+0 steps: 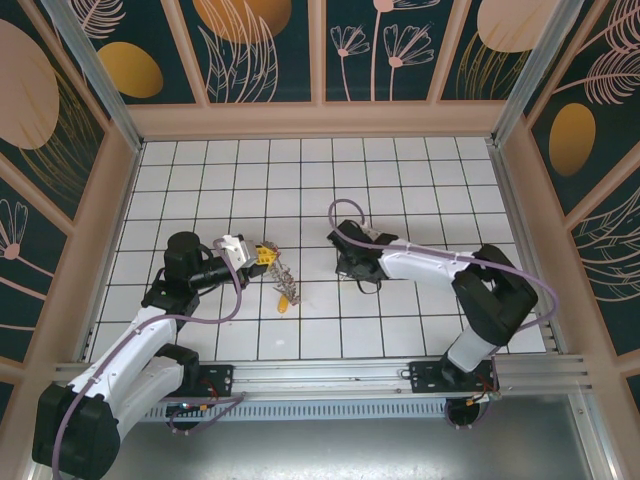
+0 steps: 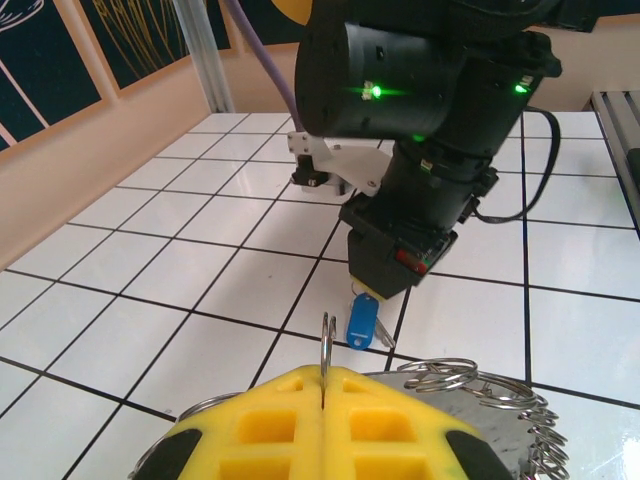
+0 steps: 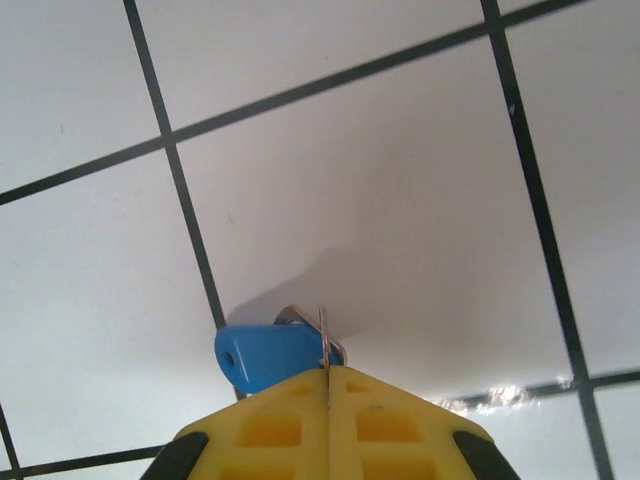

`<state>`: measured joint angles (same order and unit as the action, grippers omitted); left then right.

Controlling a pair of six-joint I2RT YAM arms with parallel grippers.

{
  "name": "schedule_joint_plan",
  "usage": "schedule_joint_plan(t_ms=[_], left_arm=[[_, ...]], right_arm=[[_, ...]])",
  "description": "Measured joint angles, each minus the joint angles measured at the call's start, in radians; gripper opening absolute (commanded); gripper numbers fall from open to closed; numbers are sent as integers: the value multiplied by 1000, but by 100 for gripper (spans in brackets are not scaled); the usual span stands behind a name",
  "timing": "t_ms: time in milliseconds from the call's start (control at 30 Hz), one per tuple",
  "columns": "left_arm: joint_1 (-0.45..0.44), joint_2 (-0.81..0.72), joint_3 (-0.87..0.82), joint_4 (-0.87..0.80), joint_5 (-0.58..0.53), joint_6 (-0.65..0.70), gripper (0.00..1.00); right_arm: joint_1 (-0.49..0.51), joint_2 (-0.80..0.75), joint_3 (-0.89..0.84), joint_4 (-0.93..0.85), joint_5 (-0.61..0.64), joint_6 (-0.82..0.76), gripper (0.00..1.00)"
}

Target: Put the keys on the keyring

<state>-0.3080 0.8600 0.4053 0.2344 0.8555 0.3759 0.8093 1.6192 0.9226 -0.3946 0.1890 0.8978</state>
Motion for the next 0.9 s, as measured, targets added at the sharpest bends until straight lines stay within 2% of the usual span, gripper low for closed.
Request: schedule_joint_plan(t_ms=[233, 467, 633, 833, 900], left_arm=[[0, 4, 0, 0, 0, 0, 0], [0, 4, 0, 0, 0, 0, 0], [0, 4, 0, 0, 0, 0, 0], [0, 4, 0, 0, 0, 0, 0], [0, 5, 0, 0, 0, 0, 0]], right_arm=[[-79, -3, -38, 100, -142, -293, 0], [-140, -68, -95, 164, -221, -554, 0], [-235, -61, -134, 166, -275, -657, 0], [-272, -45, -134, 163, -324, -694, 0], [-300, -45, -134, 164, -341, -697, 5]])
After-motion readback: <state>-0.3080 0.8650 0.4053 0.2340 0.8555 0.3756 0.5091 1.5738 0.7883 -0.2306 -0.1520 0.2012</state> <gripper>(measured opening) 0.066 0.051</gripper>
